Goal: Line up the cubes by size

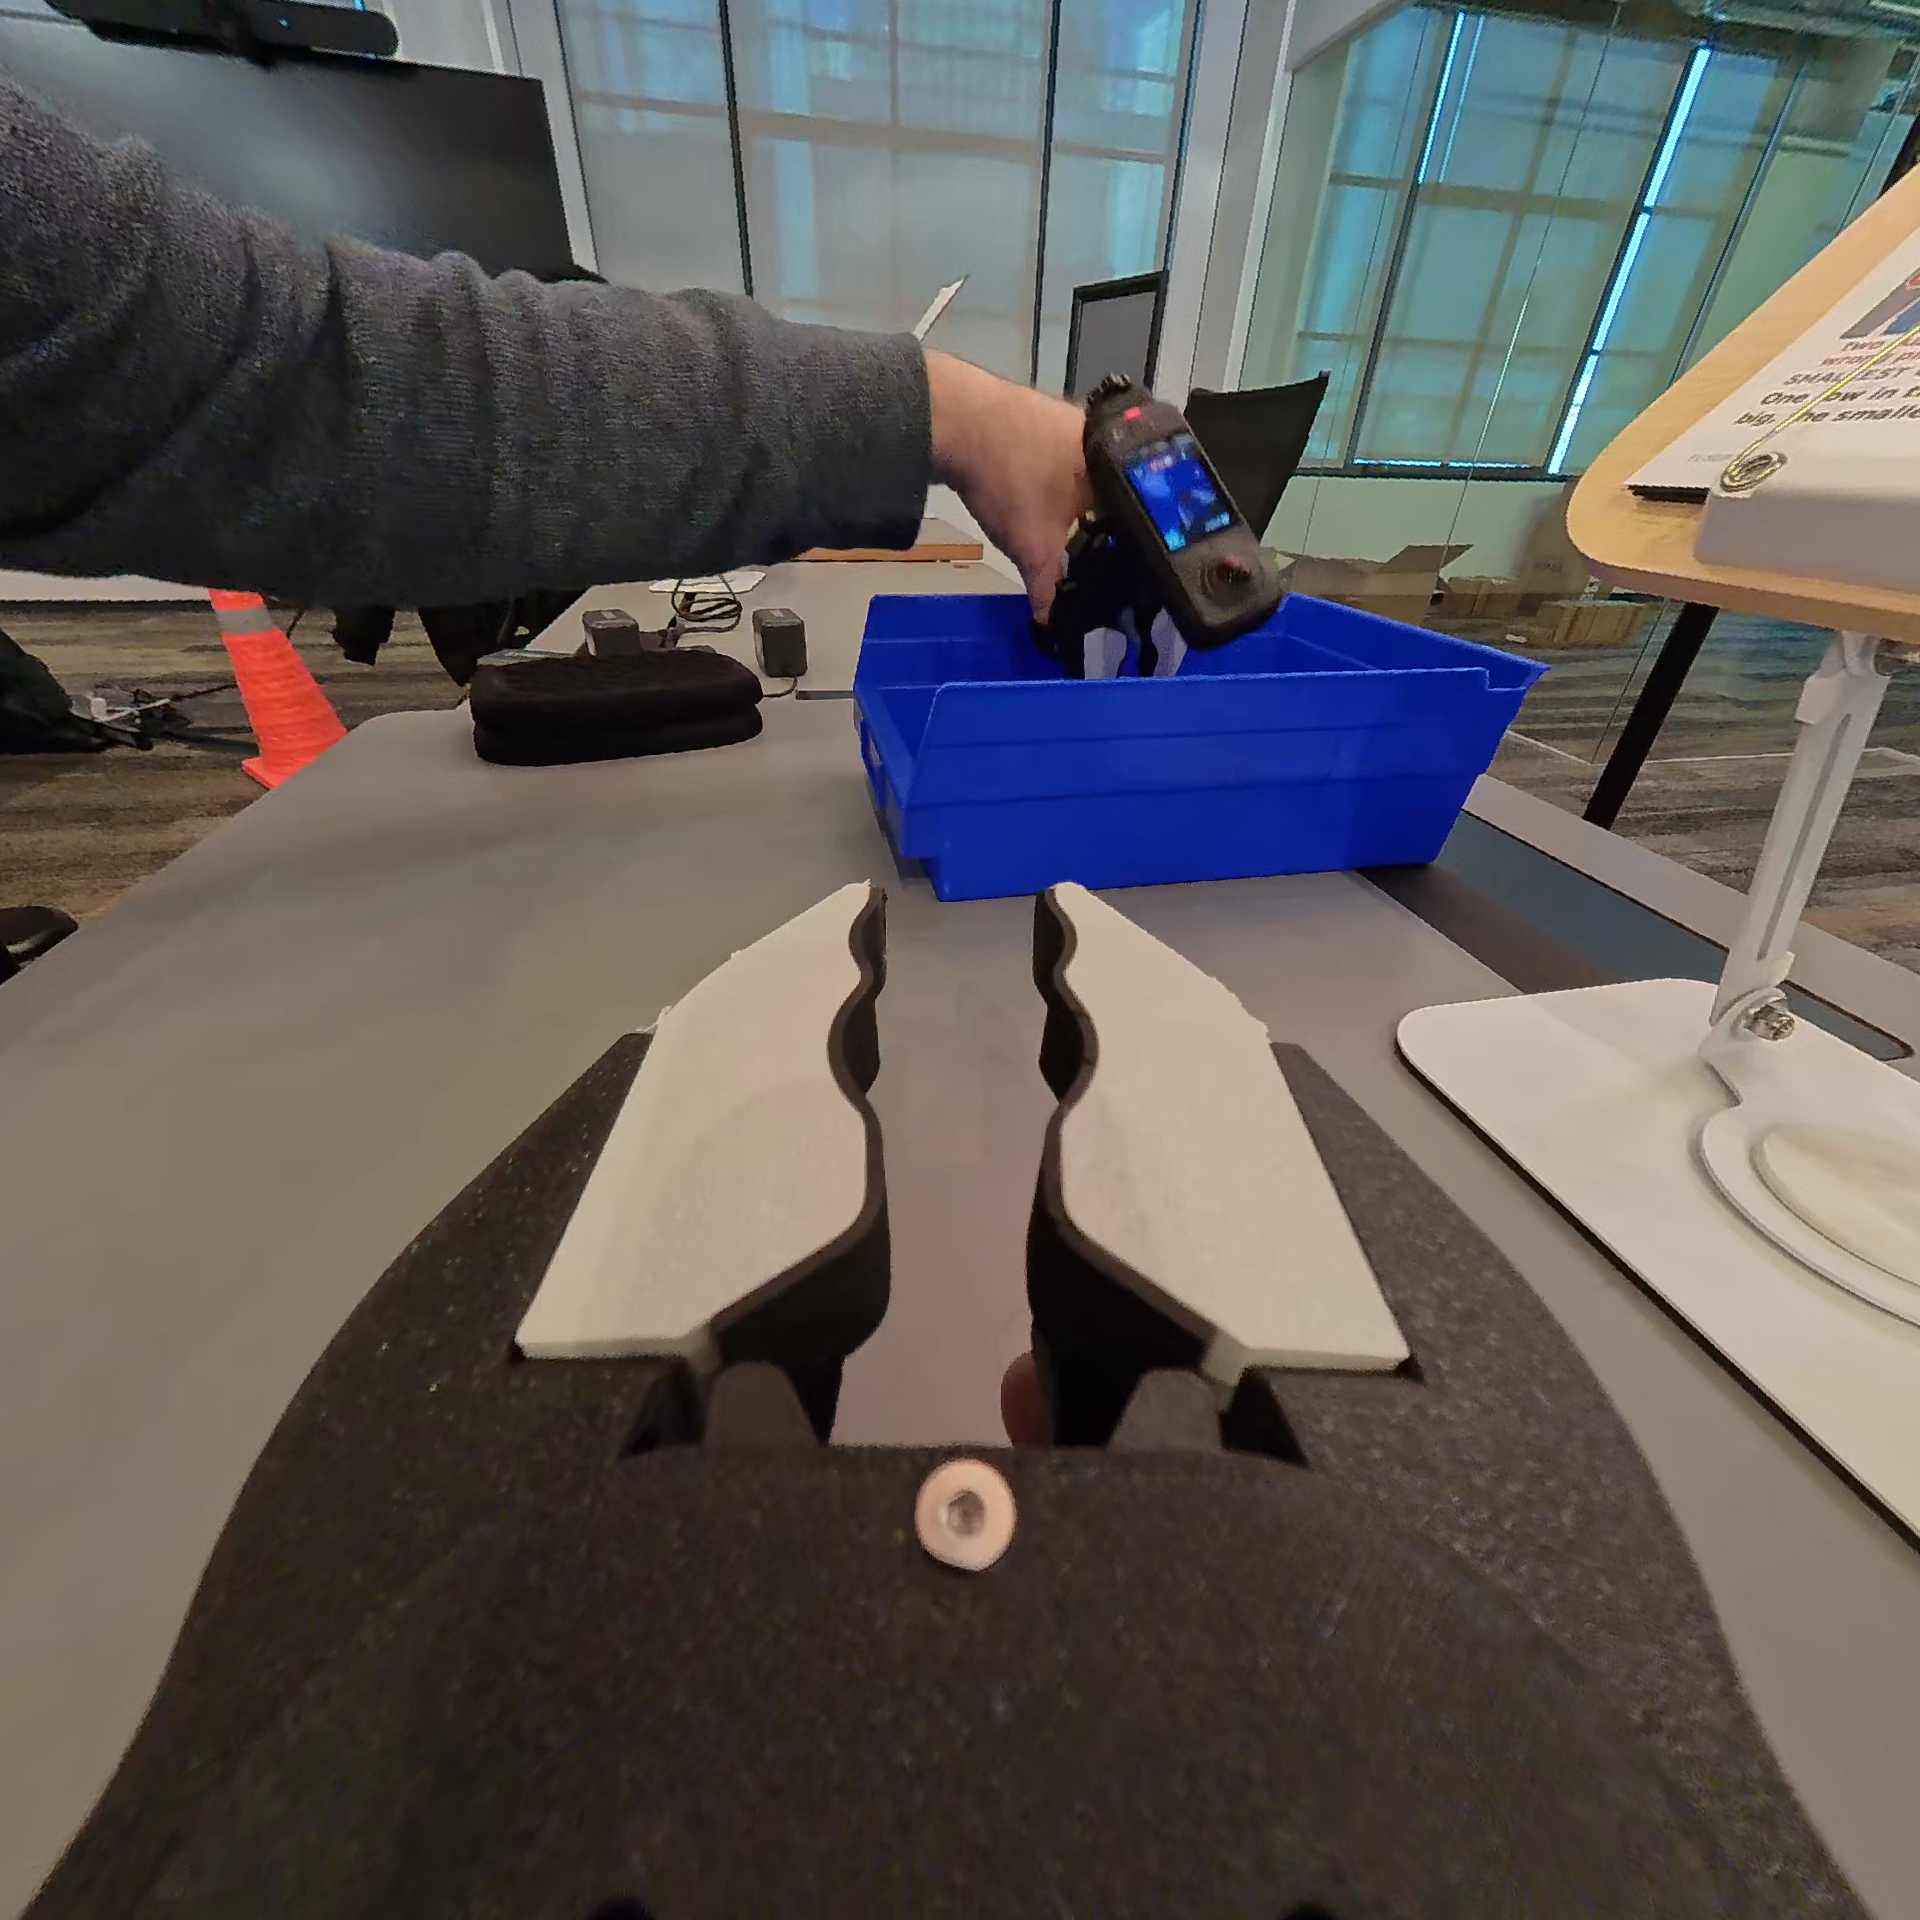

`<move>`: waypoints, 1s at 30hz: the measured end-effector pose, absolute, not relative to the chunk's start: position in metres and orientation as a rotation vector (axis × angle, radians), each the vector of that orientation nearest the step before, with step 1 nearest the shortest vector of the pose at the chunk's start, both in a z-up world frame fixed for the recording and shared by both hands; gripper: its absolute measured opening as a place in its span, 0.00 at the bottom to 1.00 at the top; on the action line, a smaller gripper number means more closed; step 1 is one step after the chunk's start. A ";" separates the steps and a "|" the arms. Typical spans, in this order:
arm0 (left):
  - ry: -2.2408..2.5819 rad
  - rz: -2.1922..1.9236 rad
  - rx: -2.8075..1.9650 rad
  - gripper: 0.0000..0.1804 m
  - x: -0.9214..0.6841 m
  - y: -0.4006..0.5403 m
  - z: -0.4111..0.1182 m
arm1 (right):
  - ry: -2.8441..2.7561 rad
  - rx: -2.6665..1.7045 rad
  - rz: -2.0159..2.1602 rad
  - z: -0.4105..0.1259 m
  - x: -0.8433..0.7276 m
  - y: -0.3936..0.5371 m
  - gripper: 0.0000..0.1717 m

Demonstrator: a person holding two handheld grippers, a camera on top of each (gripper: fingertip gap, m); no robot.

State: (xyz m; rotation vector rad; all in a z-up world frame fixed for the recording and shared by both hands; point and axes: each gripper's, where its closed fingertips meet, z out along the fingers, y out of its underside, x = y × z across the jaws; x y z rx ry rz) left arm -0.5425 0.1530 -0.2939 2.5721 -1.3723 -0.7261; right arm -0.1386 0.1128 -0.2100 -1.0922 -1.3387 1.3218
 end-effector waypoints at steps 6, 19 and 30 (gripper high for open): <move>-1.360 -0.756 2.964 0.12 -0.504 0.157 -0.232 | -1.342 -1.091 1.308 -0.211 -0.139 0.113 0.17; -2.071 -0.764 3.458 0.12 -0.270 0.139 -0.123 | -1.146 -1.119 1.469 -0.194 -0.127 0.135 0.19; -2.657 -0.416 3.259 0.12 -0.143 0.162 -0.158 | -0.877 -1.162 1.730 -0.180 -0.102 0.174 0.20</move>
